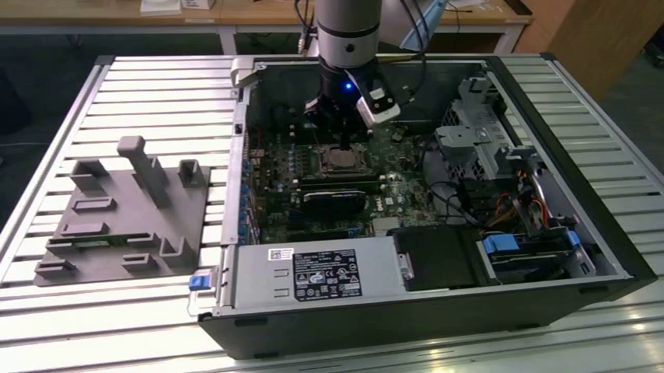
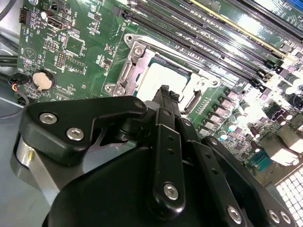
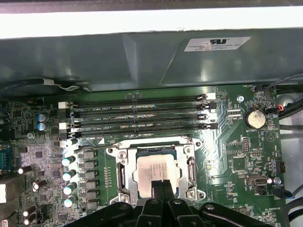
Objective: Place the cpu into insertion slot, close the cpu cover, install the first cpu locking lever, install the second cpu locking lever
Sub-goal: 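Install the first cpu locking lever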
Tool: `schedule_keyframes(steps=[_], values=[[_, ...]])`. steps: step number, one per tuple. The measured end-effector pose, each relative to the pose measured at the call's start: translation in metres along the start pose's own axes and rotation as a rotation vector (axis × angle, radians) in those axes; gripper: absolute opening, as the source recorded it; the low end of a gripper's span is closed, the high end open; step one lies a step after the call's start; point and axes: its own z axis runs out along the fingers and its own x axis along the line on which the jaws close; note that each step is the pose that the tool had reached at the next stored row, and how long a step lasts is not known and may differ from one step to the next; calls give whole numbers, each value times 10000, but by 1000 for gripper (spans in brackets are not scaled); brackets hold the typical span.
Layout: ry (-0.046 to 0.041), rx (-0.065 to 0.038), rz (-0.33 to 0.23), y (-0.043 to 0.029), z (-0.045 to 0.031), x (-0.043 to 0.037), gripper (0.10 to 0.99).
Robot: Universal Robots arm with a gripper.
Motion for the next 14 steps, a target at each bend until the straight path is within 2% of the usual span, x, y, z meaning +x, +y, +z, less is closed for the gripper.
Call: schedule_keyframes(steps=[5,13,14], values=[[1,1,0,-8,-6,88,106],[-2,0,1,-32,-22,345,106],[-2,0,1,-37,-26,404,106]])
